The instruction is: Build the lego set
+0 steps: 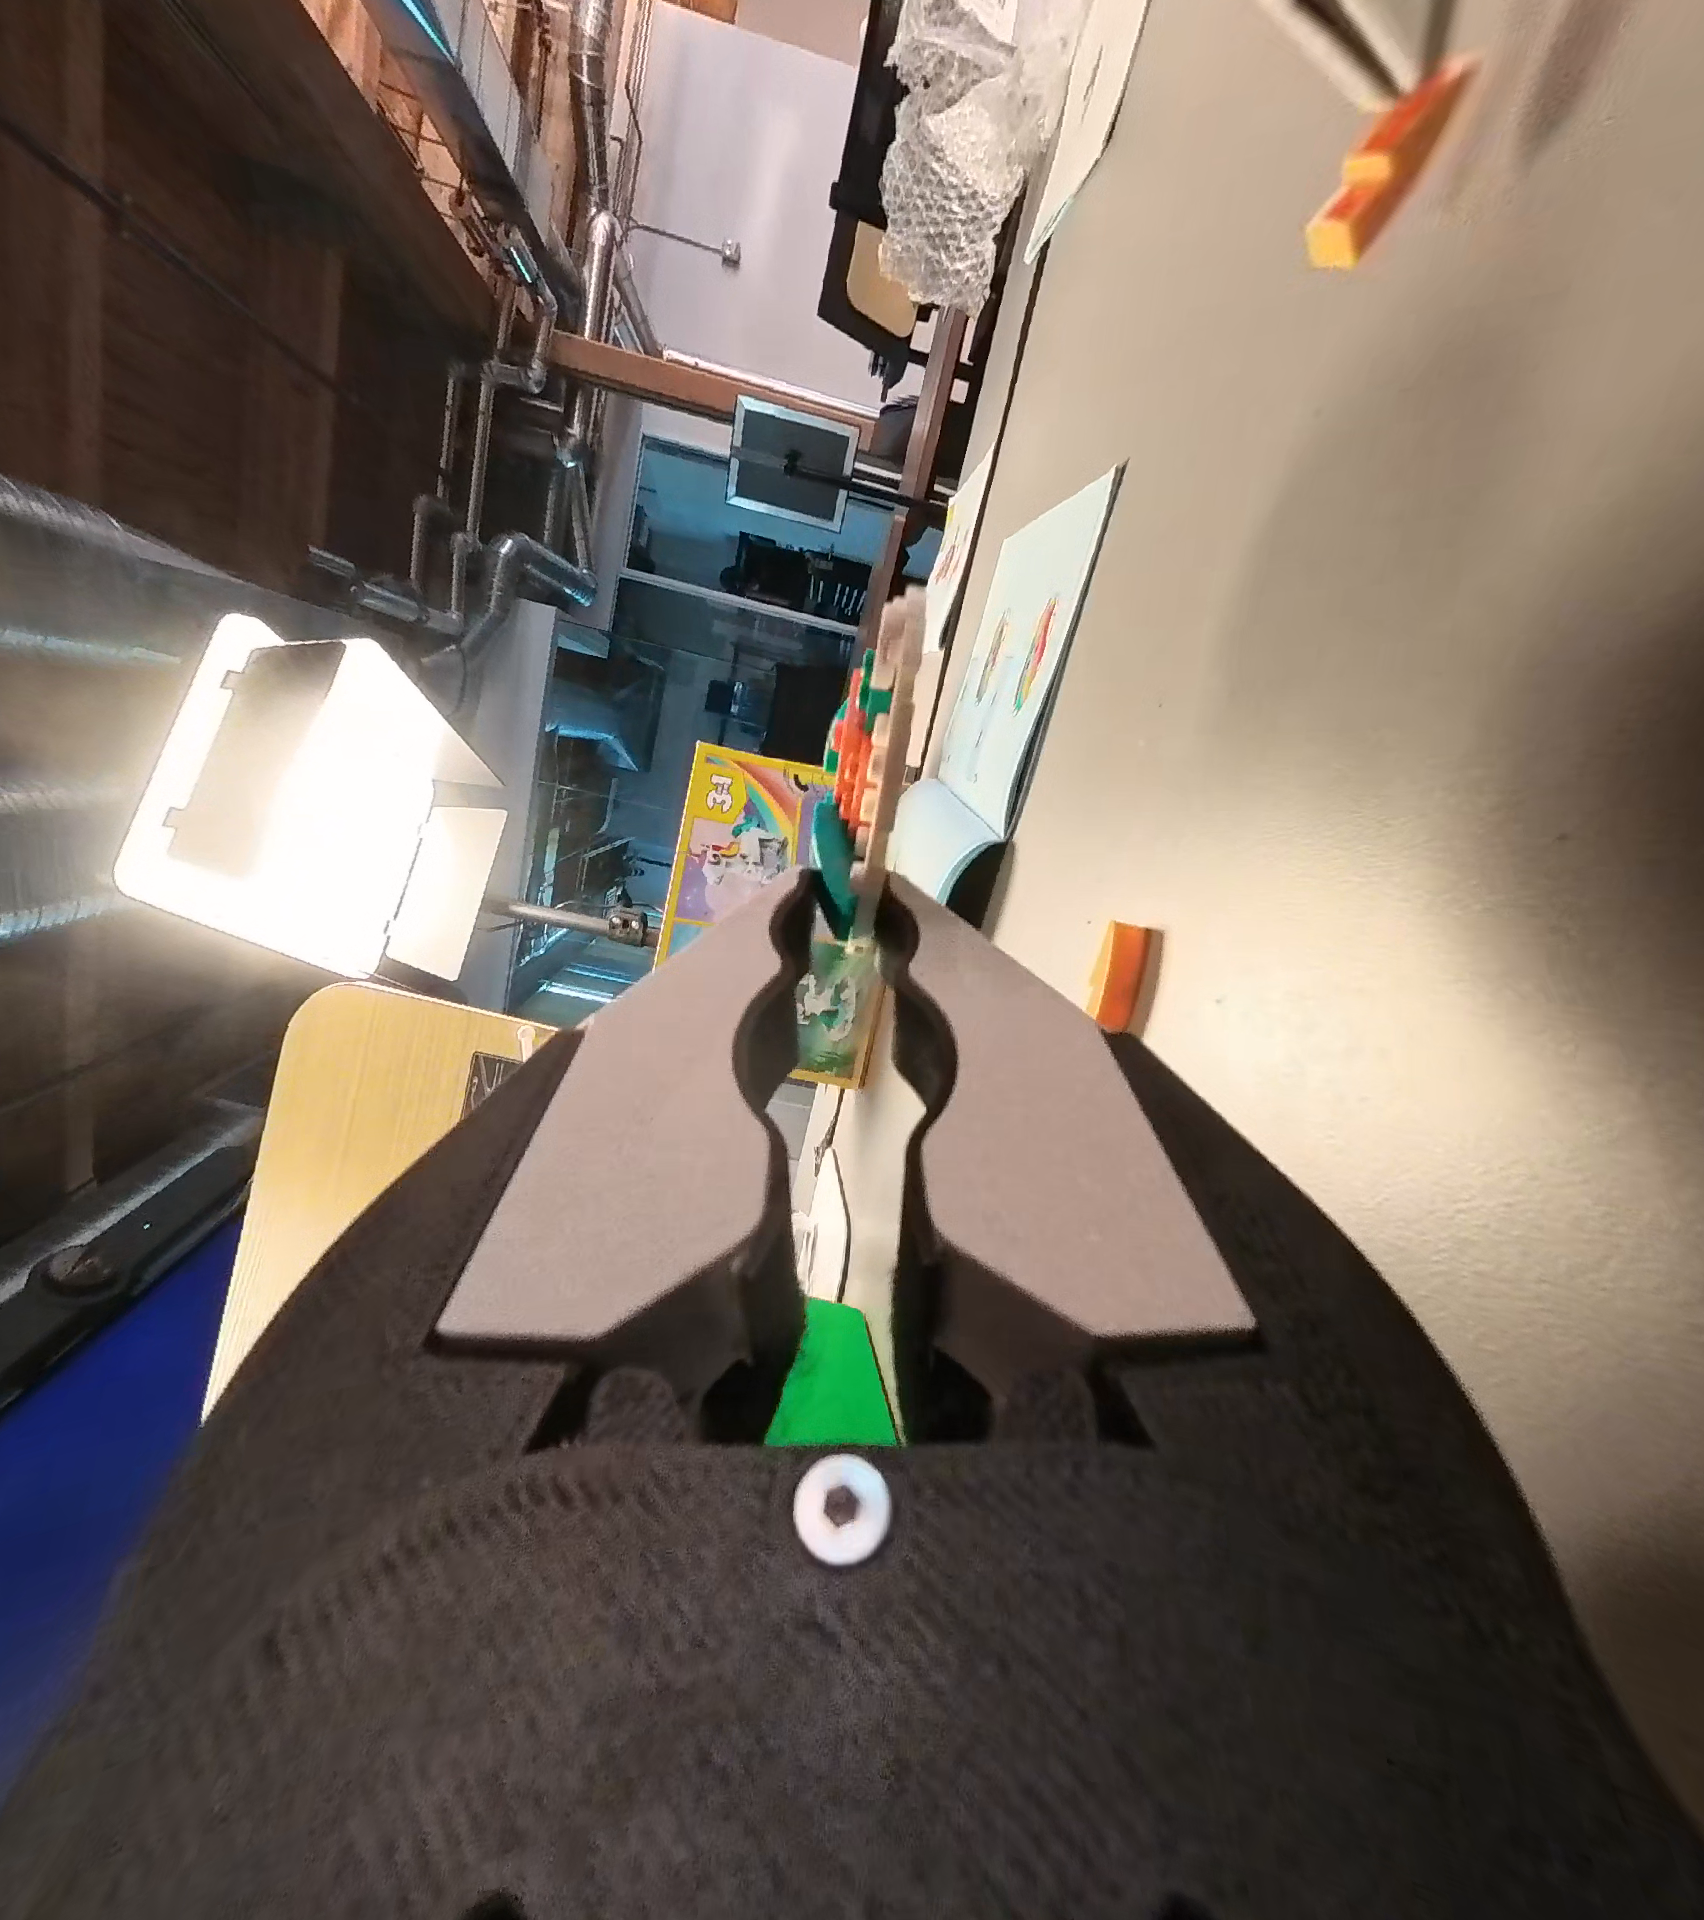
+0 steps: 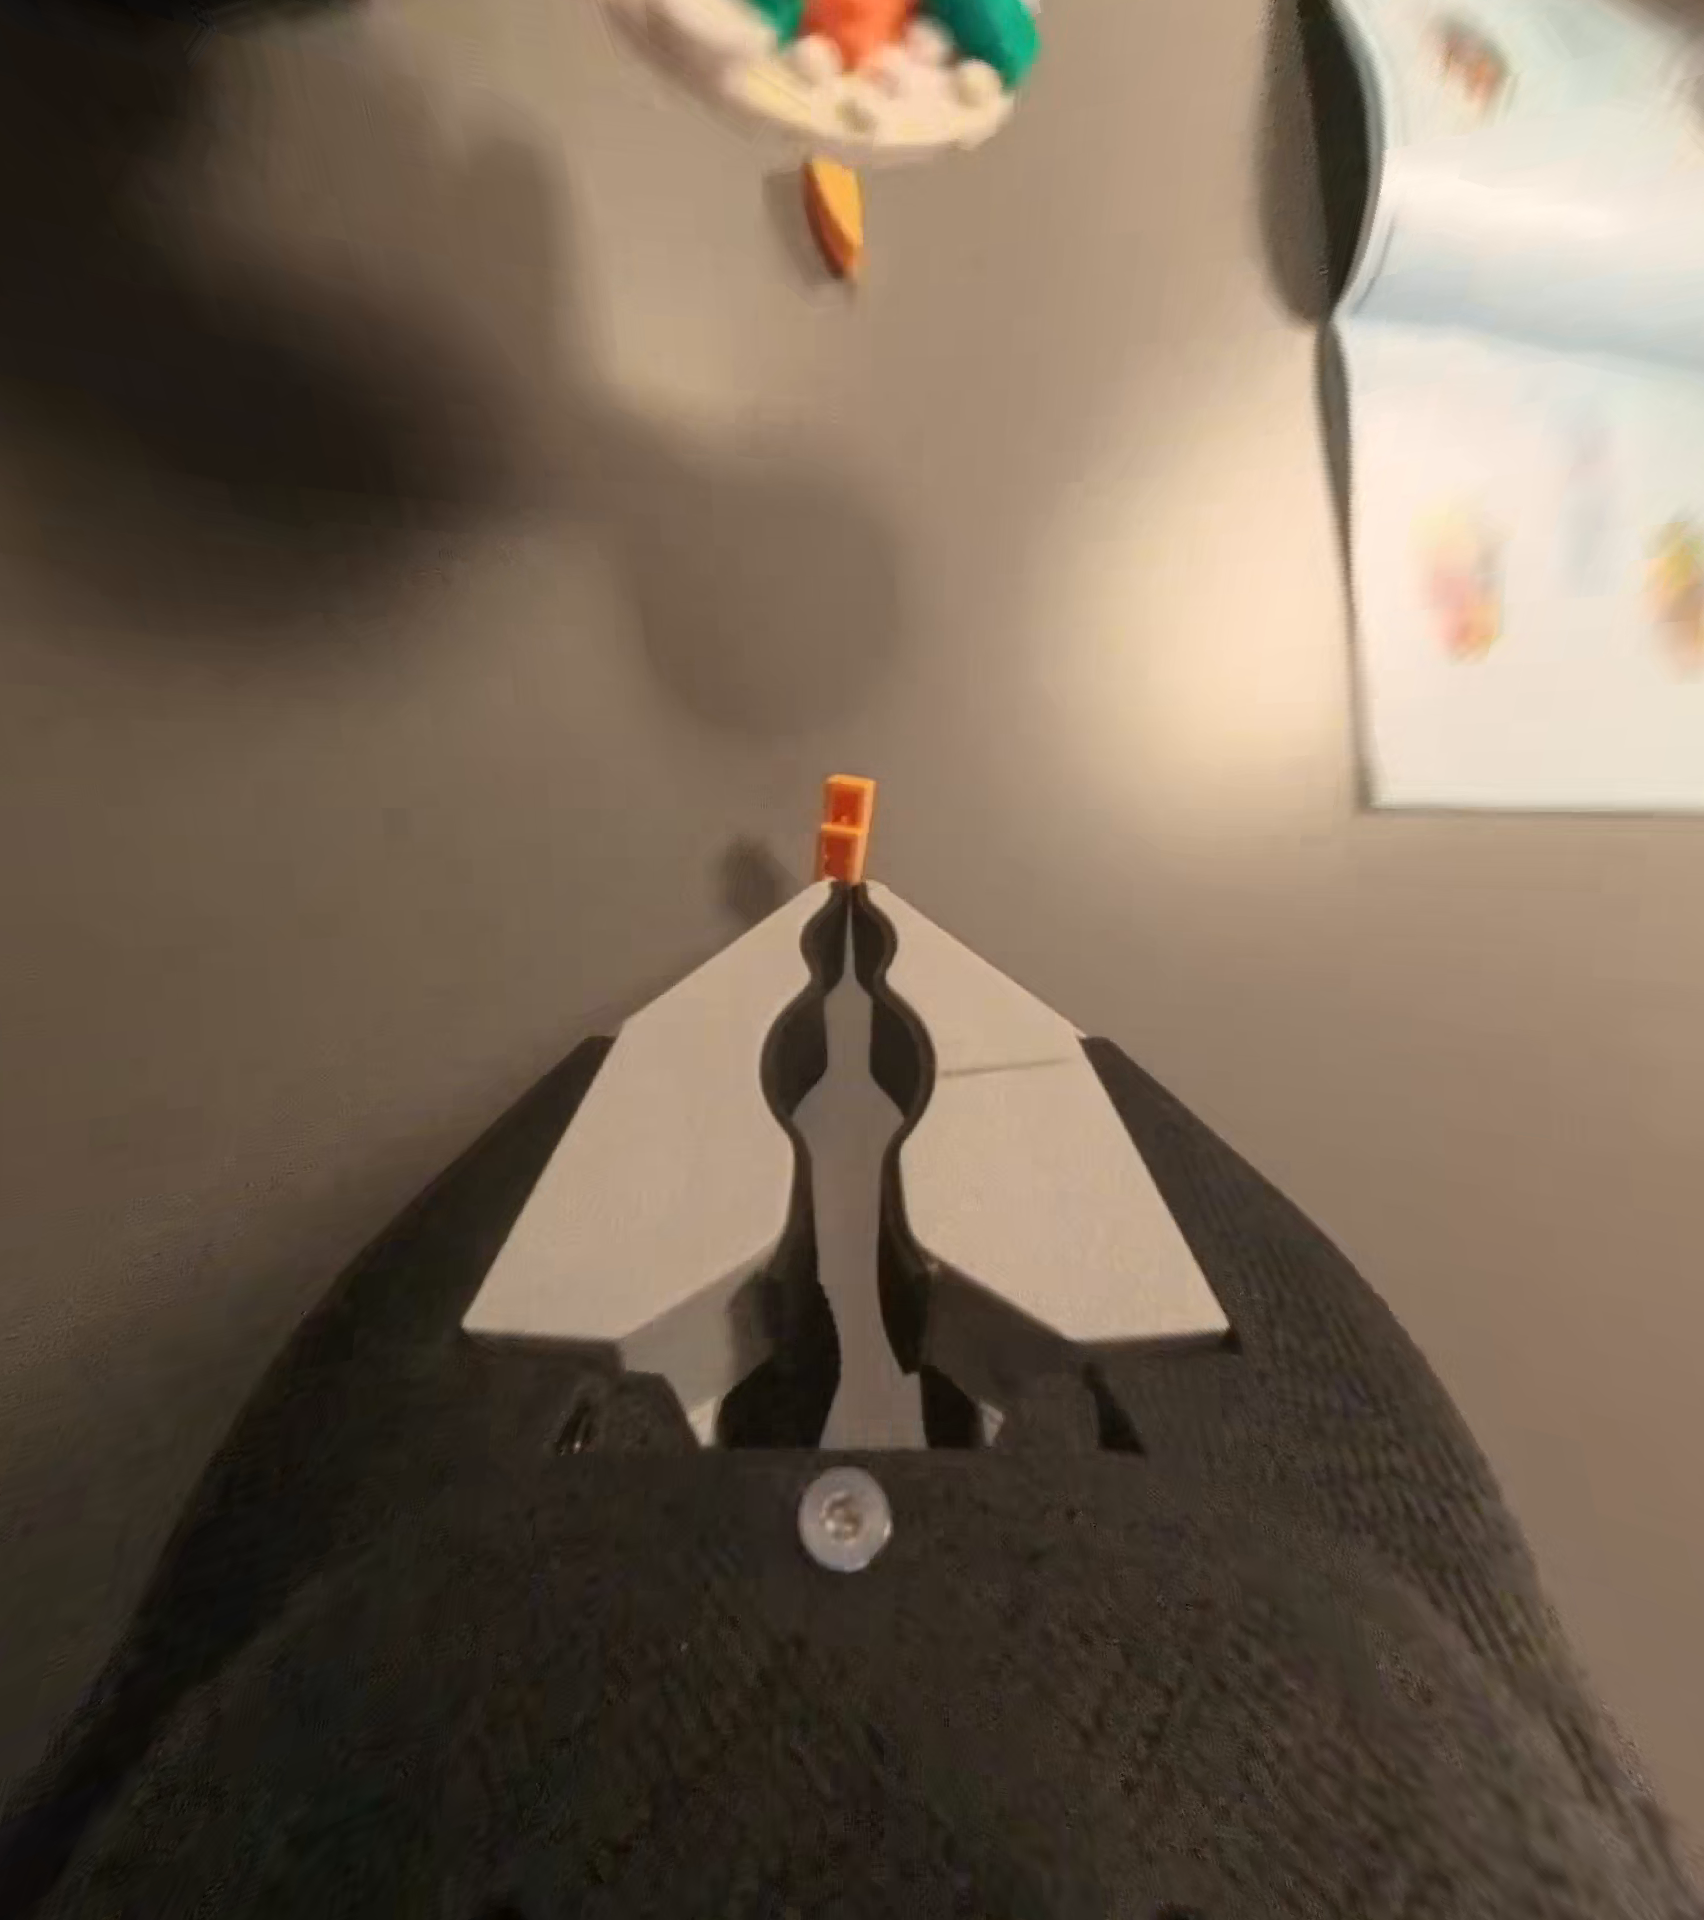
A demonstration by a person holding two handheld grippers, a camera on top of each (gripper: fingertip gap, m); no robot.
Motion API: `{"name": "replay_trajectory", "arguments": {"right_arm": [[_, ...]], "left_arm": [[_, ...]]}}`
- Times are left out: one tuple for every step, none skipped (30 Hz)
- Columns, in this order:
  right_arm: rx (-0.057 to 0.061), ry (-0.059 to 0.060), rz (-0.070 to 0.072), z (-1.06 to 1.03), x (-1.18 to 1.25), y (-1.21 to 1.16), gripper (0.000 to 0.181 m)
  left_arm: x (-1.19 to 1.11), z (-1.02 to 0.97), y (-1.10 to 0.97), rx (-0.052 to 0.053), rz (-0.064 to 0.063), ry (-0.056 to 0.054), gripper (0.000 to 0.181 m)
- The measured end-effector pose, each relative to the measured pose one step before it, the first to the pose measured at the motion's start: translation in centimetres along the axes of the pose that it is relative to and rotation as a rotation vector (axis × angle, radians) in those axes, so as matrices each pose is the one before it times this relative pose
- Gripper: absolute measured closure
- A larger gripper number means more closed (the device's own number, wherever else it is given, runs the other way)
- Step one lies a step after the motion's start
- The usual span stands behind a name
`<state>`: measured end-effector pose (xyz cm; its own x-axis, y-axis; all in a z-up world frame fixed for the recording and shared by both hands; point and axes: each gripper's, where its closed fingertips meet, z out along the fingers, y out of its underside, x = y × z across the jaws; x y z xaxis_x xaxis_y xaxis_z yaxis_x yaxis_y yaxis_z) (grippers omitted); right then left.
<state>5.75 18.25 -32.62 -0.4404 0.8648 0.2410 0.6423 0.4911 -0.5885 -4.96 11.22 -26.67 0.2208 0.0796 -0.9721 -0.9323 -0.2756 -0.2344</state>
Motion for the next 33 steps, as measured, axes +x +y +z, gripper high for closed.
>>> {"name": "replay_trajectory", "arguments": {"right_arm": [[-0.0510, 0.0399, -0.1375, -0.125, 0.388, 0.192, 0.181], [-0.0476, 0.0341, -0.1167, -0.042, 0.377, 0.228, 0.181], [-0.0348, 0.0482, -0.1148, -0.063, 0.582, 0.156, 0.181], [-0.0308, 0.0542, -0.1149, -0.106, 0.692, 0.164, 0.181], [-0.0259, 0.0616, -0.1094, -0.121, 0.785, 0.150, 0.181], [-0.0177, 0.0473, -0.1018, -0.085, 0.538, 0.117, 0.181], [-0.0074, 0.0378, -0.0952, -0.012, 0.271, 0.067, 0.181], [-0.0036, 0.0289, -0.0970, 0.061, -0.042, 0.098, 0.181], [-0.0074, 0.0200, -0.1055, 0.116, -0.319, 0.165, 0.181], [-0.0099, -0.0006, -0.0978, 0.156, -0.647, 0.160, 0.181], [-0.0005, -0.0201, -0.0471, 0.152, -0.740, 0.008, 0.181], [0.0220, -0.0392, 0.0437, 0.074, -0.644, -0.235, 0.181], [0.0493, -0.0637, 0.1253, -0.080, -0.568, -0.481, 0.181], [0.0629, -0.0679, 0.1635, -0.184, -0.269, -0.469, 0.181], [0.0575, -0.0468, 0.1723, -0.193, 0.309, -0.184, 0.178], [0.0476, -0.0259, 0.1752, -0.149, 0.853, 0.073, 0.168], [0.0395, -0.0223, 0.1759, -0.090, 1.055, 0.208, 0.161], [0.0429, -0.0257, 0.1574, -0.051, 0.979, 0.110, 0.157], [0.0547, -0.0258, 0.1199, -0.037, 0.761, -0.123, 0.154], [0.0438, -0.0285, 0.0874, 0.064, 0.542, -0.066, 0.156], [0.0043, -0.0169, 0.0815, 0.252, 0.587, 0.370, 0.155], [-0.0009, -0.0315, 0.0735, 0.329, 0.202, 0.300, 0.155], [0.0105, -0.0342, 0.0658, 0.323, -0.074, 0.036, 0.156], [0.0018, -0.0084, 0.0483, 0.341, 0.091, 0.083, 0.157], [-0.0116, -0.0010, 0.0174, 0.360, 0.016, 0.207, 0.157], [-0.0158, 0.0103, -0.0064, 0.323, 0.064, 0.226, 0.158], [-0.0165, 0.0265, -0.0217, 0.269, 0.227, 0.206, 0.161], [-0.0043, 0.0235, -0.0249, 0.099, 0.204, -0.071, 0.170], [-0.0078, 0.0040, -0.0218, 0.053, -0.010, -0.133, 0.174], [0.0113, -0.0105, -0.0275, -0.086, -0.254, -0.577, 0.174], [0.0390, -0.0377, -0.0415, -0.266, -0.763, -1.231, 0.175], [0.0566, -0.0779, -0.0582, -0.400, -1.485, -1.783, 0.175], [0.0579, -0.0959, -0.0708, -0.363, -1.864, -2.030, 0.175]], "left_arm": [[-0.016, -0.021, -0.027, 0.0015, -0.0004, 0.0000, 0.171], [-0.043, -0.016, -0.019, 0.0009, 0.0006, -0.0022, 0.172], [-0.059, -0.014, 0.021, -0.0010, 0.0003, -0.0025, 0.172], [-0.025, -0.018, 0.047, -0.0020, 0.0001, -0.0007, 0.172], [-0.030, -0.015, 0.059, -0.0020, 0.0009, -0.0011, 0.172], [-0.028, -0.026, 0.036, -0.0013, 0.0012, -0.0019, 0.172], [-0.027, -0.011, 0.003, -0.0002, 0.0007, -0.0008, 0.172], [-0.016, -0.009, -0.014, 0.0005, 0.0010, -0.0008, 0.172], [-0.017, -0.017, -0.028, 0.0012, 0.0016, -0.0013, 0.172], [-0.023, -0.016, -0.047, 0.0017, 0.0016, -0.0012, 0.172], [-0.026, -0.029, -0.022, 0.0017, 0.0008, -0.0014, 0.172], [-0.022, -0.021, -0.024, 0.0015, 0.0002, -0.0008, 0.172], [-0.006, -0.026, 0.004, 0.0003, 0.0000, -0.0002, 0.172], [0.003, -0.006, 0.026, -0.0012, 0.0004, 0.0006, 0.172], [-0.006, -0.015, 0.030, -0.0011, 0.0010, -0.0004, 0.172], [-0.035, -0.014, 0.009, 0.0002, 0.0000, -0.0015, 0.172], [-0.006, -0.003, -0.014, 0.0008, -0.0019, 0.0001, 0.172], [-0.021, -0.005, -0.027, 0.0009, -0.0015, -0.0003, 0.172], [-0.018, -0.010, -0.012, 0.0013, 0.0003, -0.0010, 0.172], [-0.005, -0.020, -0.025, 0.0017, 0.0001, -0.0003, 0.172], [0.005, -0.012, -0.025, 0.0024, -0.0005, 0.0003, 0.172], [0.036, -0.007, -0.033, 0.0021, -0.0005, 0.0023, 0.172], [0.041, -0.012, -0.035, 0.0019, 0.0008, 0.0018, 0.172], [0.033, 0.001, -0.013, 0.0007, 0.0021, 0.0012, 0.171], [0.042, -0.004, -0.016, 0.0004, 0.0021, 0.0009, 0.171], [0.039, -0.005, 0.014, -0.0007, 0.0007, 0.0018, 0.172], [0.004, 0.006, 0.023, -0.0008, 0.0008, -0.0006, 0.172], [-0.055, -0.008, -0.018, 0.0015, 0.0001, -0.0030, 0.172], [-0.048, -0.021, -0.076, 0.0046, -0.0018, -0.0022, 0.172], [-0.073, -0.052, -0.130, 0.0088, -0.0021, -0.0039, 0.172], [-0.111, -0.099, -0.238, 0.0155, -0.0021, -0.0043, 0.172], [0.003, -0.126, -0.331, 0.0212, -0.0022, 0.0024, 0.172], [0.129, -0.104, -0.311, 0.0202, 0.0000, 0.0096, 0.172]]}}
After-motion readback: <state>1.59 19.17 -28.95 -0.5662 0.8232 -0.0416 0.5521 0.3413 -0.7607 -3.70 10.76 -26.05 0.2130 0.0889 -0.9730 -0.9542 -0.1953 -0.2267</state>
